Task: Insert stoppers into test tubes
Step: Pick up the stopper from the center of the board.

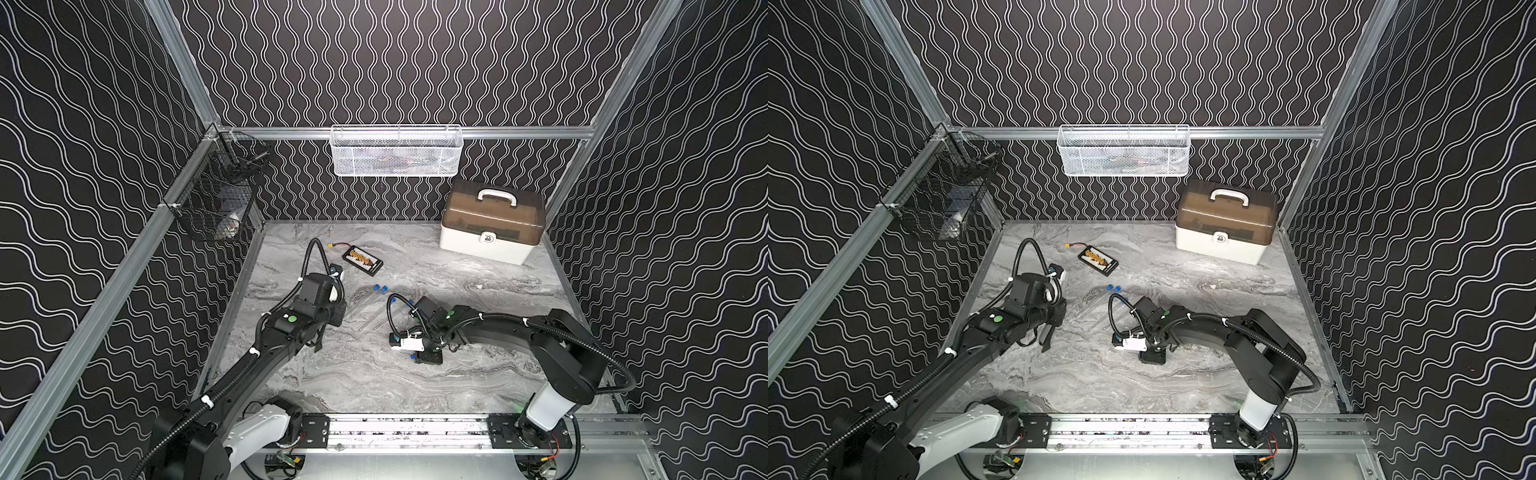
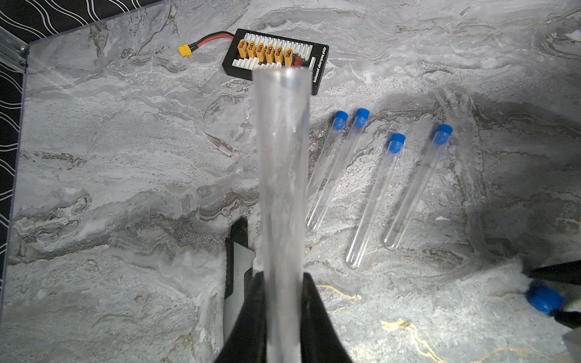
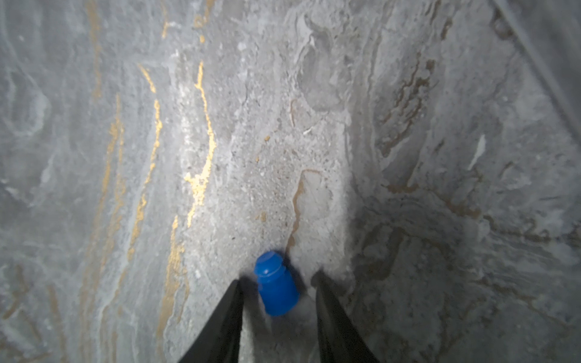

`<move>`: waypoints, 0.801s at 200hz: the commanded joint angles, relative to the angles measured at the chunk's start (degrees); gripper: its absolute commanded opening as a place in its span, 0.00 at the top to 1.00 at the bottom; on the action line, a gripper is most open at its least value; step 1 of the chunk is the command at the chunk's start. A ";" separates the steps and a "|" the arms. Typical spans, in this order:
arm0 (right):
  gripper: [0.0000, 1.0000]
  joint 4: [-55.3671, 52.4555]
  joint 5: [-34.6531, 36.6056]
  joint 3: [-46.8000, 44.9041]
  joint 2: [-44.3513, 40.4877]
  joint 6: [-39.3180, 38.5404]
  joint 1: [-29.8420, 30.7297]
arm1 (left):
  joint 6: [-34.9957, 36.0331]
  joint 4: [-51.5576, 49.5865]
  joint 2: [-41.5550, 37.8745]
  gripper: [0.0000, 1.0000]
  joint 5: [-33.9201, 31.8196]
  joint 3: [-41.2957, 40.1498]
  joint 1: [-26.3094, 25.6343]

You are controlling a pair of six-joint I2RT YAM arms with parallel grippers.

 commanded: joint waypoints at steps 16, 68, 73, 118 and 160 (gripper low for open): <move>0.67 -0.92 -1.03 -0.05 0.37 -2.50 0.06 | 0.96 0.76 -0.04 1.00 -0.28 0.47 -0.01; 0.72 -0.74 -0.57 -0.21 0.87 -2.76 0.05 | 0.95 0.78 -0.02 1.00 -0.38 0.53 0.02; 0.73 -0.81 -0.49 -0.29 0.89 -2.84 0.05 | 0.97 0.77 -0.02 1.00 -0.44 0.53 -0.03; 0.78 -1.01 -0.04 -0.74 0.90 -3.29 0.05 | 1.10 0.76 -0.04 1.00 -0.61 0.77 0.00; 0.84 -1.11 -0.12 -0.82 0.75 -2.90 0.08 | 1.52 0.44 -0.30 1.00 -0.73 0.80 0.06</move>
